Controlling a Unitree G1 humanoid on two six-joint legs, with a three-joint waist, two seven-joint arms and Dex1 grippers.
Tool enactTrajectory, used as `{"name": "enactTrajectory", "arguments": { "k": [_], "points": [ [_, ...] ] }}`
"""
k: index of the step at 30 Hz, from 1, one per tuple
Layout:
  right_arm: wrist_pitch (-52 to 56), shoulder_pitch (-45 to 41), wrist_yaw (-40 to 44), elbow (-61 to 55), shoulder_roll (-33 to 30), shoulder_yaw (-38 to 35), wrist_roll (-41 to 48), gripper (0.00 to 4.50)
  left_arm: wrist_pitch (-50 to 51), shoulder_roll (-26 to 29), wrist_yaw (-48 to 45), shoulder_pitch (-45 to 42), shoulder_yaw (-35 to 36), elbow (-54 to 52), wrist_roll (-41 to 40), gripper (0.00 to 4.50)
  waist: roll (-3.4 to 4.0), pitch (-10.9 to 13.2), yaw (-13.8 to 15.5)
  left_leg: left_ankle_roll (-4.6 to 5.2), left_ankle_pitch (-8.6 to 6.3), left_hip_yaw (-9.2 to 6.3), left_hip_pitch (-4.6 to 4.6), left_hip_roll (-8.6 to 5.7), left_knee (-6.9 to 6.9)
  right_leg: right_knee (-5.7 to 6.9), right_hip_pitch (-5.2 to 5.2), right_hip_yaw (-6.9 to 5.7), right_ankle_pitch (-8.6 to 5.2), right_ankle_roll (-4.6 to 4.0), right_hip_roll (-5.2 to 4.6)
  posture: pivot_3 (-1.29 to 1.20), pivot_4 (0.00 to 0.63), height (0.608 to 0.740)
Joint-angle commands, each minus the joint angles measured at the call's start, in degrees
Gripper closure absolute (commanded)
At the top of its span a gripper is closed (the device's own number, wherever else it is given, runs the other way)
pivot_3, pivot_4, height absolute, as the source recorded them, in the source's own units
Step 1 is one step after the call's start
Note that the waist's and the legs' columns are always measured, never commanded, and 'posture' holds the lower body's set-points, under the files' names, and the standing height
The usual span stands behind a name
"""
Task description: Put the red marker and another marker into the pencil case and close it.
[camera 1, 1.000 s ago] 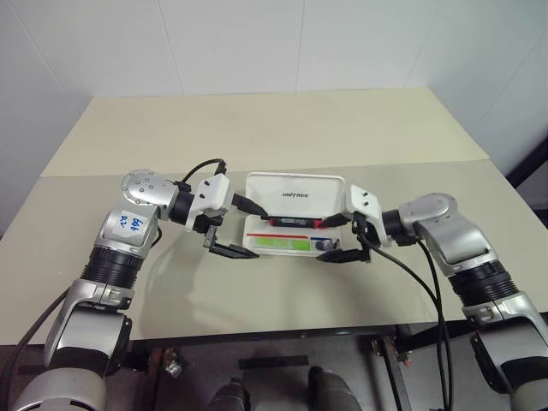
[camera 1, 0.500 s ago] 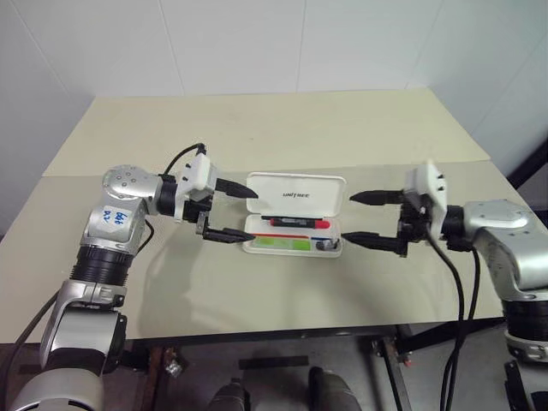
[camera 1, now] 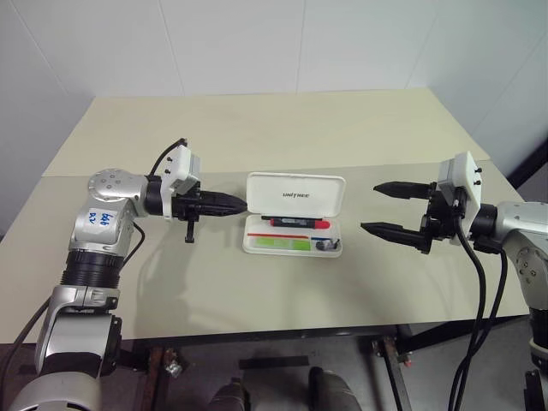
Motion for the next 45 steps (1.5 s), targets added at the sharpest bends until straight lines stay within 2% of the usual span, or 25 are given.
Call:
{"name": "enactTrajectory", "arguments": {
  "k": [1,7,13,25,30,38,42,45],
  "points": [
    [-1.3,-1.3,-0.3,-1.2,-1.3,-1.0,0.9,0.00,-1.1,0.5,3.4,-0.5,2.0,1.0,0.3,4.43,0.00,0.0,0.0,0.00,0.00,0.00,0.00,0.00,0.00,0.00,0.00,0.00,0.00,0.00,0.00,0.00,0.150,0.740],
    [-1.6,-1.5,-1.5,-0.4,-1.1,-0.8,0.3,0.00,-2.6,-2.6,14.7,-3.0,3.2,6.6,2.5,4.43,0.00,0.0,0.2,0.00,0.00,0.00,0.00,-0.01,0.00,0.00,0.00,0.00,0.00,0.00,0.00,0.00,0.150,0.740],
    [-1.5,-0.8,-2.7,-1.1,-0.7,-0.4,0.4,0.00,-4.4,-6.4,25.6,-8.5,1.4,14.6,8.1,4.43,-0.01,0.0,1.1,-0.01,0.00,0.01,0.00,-0.02,-0.01,-0.05,0.00,0.00,0.00,0.00,0.00,0.00,0.150,0.740],
    [-0.3,0.3,-5.5,-3.4,-0.2,-0.9,1.6,0.00,-10.0,-13.9,36.4,-16.2,-2.6,31.9,17.0,4.43,-0.01,0.0,1.4,-0.05,0.03,0.03,-0.02,-0.05,-0.03,-0.14,0.01,-0.01,0.01,0.02,-0.01,0.00,0.150,0.740],
    [0.2,0.9,-6.9,-4.5,-0.3,-1.3,2.5,0.00,-13.3,-16.3,31.0,-17.1,-2.8,33.7,16.2,4.43,-0.03,0.0,1.5,-0.14,0.08,0.04,-0.04,-0.05,-0.03,-0.13,0.01,-0.01,0.02,0.03,-0.02,0.00,0.150,0.740],
    [0.8,2.9,-8.3,-6.2,-0.6,-2.1,3.6,0.00,-19.2,-15.5,17.2,-14.2,-2.3,29.4,13.2,4.43,-0.03,0.0,1.4,-0.18,0.10,0.05,-0.05,-0.05,-0.04,-0.17,0.01,-0.01,0.02,0.03,-0.02,0.00,0.150,0.740],
    [0.5,3.3,-9.0,-6.4,-0.3,-1.7,3.7,0.00,-22.4,-13.9,9.3,-11.1,-5.0,24.7,13.8,4.43,-0.02,0.0,1.3,-0.18,0.10,0.06,-0.04,-0.03,-0.04,-0.15,0.00,-0.01,0.02,0.03,-0.01,0.00,0.150,0.740],
    [0.4,3.3,-9.4,-6.4,0.0,-1.4,3.9,0.00,-23.4,-12.8,6.9,-8.2,-8.3,21.6,16.4,4.43,-0.02,0.0,1.4,-0.18,0.10,0.06,-0.03,-0.03,-0.03,-0.14,0.02,-0.01,0.02,0.03,-0.02,0.00,0.150,0.740]
  ]
}}
